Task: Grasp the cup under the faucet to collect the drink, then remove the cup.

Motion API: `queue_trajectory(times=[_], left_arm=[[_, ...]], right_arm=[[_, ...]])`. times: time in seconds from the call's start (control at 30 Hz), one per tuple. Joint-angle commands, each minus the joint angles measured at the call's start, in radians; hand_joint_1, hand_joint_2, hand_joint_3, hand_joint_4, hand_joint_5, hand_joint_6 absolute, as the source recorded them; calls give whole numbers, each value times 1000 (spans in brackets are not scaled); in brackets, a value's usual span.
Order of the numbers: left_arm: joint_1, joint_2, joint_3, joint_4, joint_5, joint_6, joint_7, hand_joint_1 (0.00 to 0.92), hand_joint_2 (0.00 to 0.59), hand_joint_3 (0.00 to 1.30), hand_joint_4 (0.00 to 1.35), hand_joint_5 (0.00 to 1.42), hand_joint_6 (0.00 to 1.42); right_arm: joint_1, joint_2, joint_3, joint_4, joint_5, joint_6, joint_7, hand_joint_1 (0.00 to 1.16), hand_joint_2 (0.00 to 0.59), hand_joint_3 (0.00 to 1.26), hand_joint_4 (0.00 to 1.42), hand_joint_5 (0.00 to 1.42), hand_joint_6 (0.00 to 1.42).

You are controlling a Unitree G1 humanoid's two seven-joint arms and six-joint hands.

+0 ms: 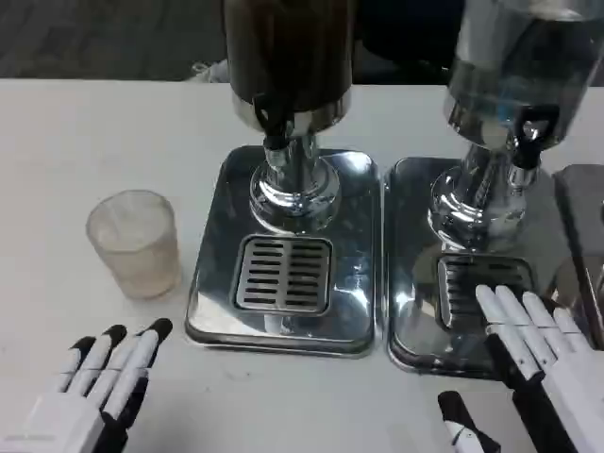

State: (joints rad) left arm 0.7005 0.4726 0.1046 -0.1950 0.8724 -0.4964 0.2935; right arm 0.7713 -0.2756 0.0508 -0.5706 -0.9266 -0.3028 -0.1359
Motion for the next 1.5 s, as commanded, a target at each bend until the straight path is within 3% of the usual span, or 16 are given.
queue_trajectory(times=[0.03, 0.67, 1.03, 1.33, 1.5], left_arm=[[3, 13, -1, 6, -10, 7, 6, 0, 90, 0, 0, 0, 0], [-9, 16, 5, 14, -36, 16, -3, 0, 91, 0, 0, 0, 0], [-47, 35, 27, 51, -67, 1, 35, 0, 91, 0, 0, 0, 0], [-66, 26, 81, 106, -162, -162, 183, 0, 86, 0, 0, 0, 0], [-106, 19, 106, 139, -242, -228, 187, 0, 34, 0, 0, 0, 0]], right_arm=[[-4, -4, -2, -12, 14, 11, 14, 352, 470, 0, 0, 0, 0], [-18, 5, 6, -10, 32, 14, 0, 360, 478, 0, 0, 0, 0], [-13, 50, 46, -18, -7, 40, -17, 365, 479, 0, 0, 0, 0], [-18, 54, 41, -18, 8, 42, -12, 366, 479, 1, 0, 0, 0], [-30, 33, 21, -8, 40, 34, -1, 367, 479, 4, 0, 0, 0]])
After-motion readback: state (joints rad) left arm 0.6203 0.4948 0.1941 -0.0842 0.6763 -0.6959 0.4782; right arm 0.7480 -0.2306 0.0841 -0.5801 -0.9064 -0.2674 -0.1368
